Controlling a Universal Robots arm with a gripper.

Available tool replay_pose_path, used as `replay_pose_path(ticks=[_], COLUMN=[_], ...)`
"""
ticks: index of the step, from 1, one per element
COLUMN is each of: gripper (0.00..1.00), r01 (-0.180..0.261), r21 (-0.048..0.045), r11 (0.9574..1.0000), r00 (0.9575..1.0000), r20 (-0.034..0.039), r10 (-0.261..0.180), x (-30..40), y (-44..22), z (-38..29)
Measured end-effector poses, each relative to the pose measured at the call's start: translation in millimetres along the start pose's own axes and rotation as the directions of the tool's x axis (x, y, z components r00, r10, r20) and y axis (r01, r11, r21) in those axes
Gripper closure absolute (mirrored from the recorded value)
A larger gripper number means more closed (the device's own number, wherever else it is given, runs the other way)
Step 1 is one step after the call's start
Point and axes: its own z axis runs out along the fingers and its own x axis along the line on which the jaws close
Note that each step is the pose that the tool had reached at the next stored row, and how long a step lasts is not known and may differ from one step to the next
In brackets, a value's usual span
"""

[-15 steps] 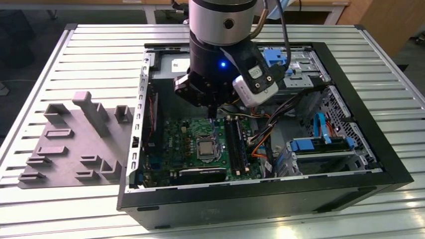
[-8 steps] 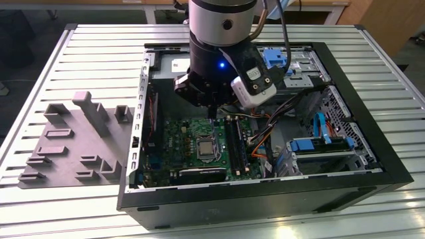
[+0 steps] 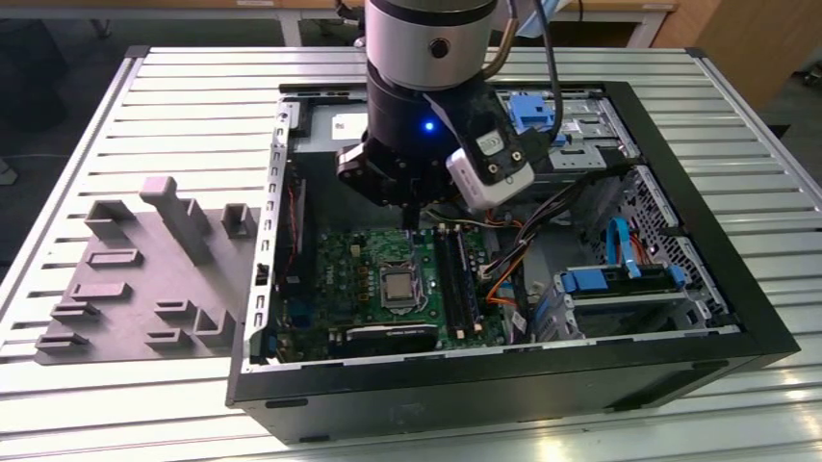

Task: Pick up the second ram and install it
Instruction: 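Insert the second ram into the second slot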

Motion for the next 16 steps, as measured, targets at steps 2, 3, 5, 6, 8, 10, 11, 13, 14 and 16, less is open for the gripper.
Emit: replay_pose_path(ticks=[2, 3, 5, 6, 8, 10, 11, 13, 14, 16], gripper=[0.89, 0.89, 0.89, 0.89, 0.89, 0.89, 0.89, 0.89, 0.89, 0.89], r01=[0.0, 0.0, 0.0, 0.0, 0.0, 0.0, 0.0, 0.0, 0.0, 0.0], r21=[-0.0001, -0.0001, -0.0001, 0.0, 0.0, 0.0, -0.0001, -0.0001, -0.0001, 0.0], r11=[1.0, 1.0, 1.0, 1.0, 1.0, 1.0, 1.0, 1.0, 1.0, 1.0], r00=[1.0, 1.0, 1.0, 1.0, 1.0, 1.0, 1.0, 1.0, 1.0, 1.0], r20=[0.0, 0.0, 0.0, -0.0001, -0.0001, -0.0001, 0.0, -0.0001, 0.0, -0.0001], r10=[0.0, 0.0, 0.0, 0.0, 0.0, 0.0, 0.0, 0.0, 0.0, 0.0], x=[-1.0, -1.7, -3.3, -4.0, -5.0, -6.0, -6.4, -7.1, -7.4, -7.9], y=[0.0, -0.1, -0.1, -0.1, -0.2, -0.2, -0.2, -0.2, -0.2, -0.3], z=[0.3, 0.4, 0.5, 0.5, 0.7, 0.8, 0.8, 0.9, 0.9, 1.0])
